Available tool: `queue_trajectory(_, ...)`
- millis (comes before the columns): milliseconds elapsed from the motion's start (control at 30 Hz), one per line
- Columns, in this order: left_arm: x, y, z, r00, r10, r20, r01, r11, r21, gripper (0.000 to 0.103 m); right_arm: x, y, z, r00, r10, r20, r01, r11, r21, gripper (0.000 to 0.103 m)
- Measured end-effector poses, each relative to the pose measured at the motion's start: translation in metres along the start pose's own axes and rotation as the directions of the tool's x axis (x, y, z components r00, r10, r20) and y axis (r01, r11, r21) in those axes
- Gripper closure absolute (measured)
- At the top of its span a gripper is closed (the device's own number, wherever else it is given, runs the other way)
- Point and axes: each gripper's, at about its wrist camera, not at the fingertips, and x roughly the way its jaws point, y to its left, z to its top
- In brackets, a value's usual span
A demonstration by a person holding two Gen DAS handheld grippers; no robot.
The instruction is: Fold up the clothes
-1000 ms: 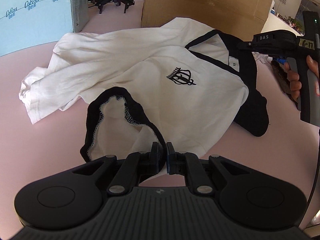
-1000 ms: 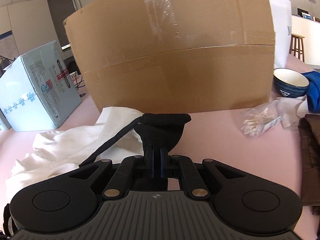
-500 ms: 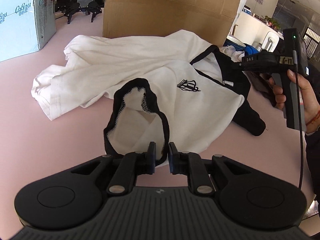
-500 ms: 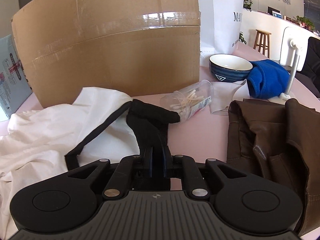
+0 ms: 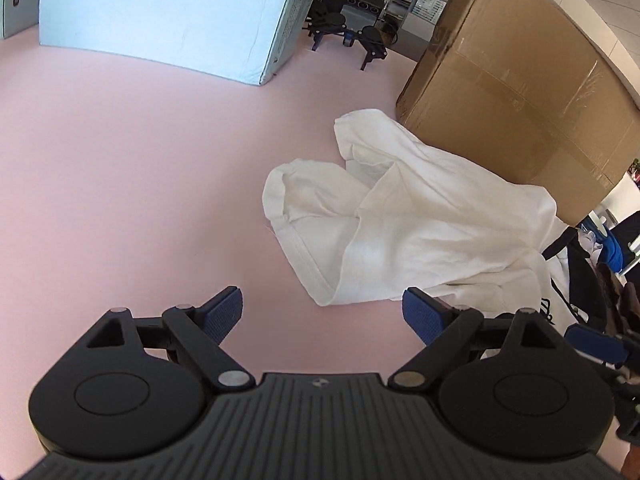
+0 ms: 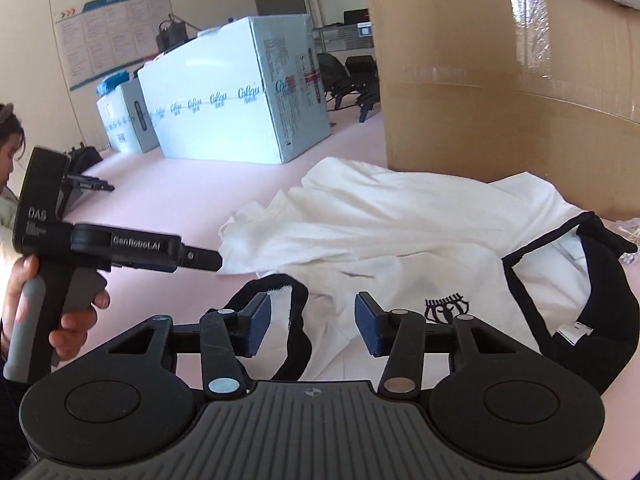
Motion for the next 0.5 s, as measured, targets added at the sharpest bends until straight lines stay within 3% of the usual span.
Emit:
queue_trajectory(100, 0.002, -0.003, 0.003, 0.999, 0.01, 0.036, -0.011, 1.0, 0.017, 0.017, 0.014, 0.005, -0.006, 1.0, -0.014, -0.028, 0.013, 0.999, -0.03, 0.078)
queue_trajectory(167, 0.006, -0.009, 0.007, 0.998, 0.008, 0.066, -0.009, 1.0, 0.028, 0.032, 0.021, 0.005, -0.007, 0.998, -0.012, -0.056, 0.01, 0.999, -0.042, 0.081)
queue_trajectory(200, 0.008, -0.011, 0.009, 0.998, 0.003, 0.065, -0.006, 0.999, 0.033, 0.036, 0.022, 0.006, -0.008, 0.998, -0.011, -0.063, 0.008, 0.999, -0.043, 0.087)
queue_trajectory(367, 0.024, -0.028, 0.009, 1.0, 0.024, 0.01, -0.025, 0.993, 0.115, 0.09, 0.02, 0.014, -0.014, 0.998, -0.039, -0.049, 0.035, 0.996, -0.081, 0.097)
queue_trajectory(500, 0.019, -0.031, 0.008, 0.998, 0.046, 0.053, -0.052, 0.993, 0.11, 0.097, 0.003, 0.014, -0.015, 0.998, -0.064, 0.004, 0.064, 0.993, -0.098, 0.099)
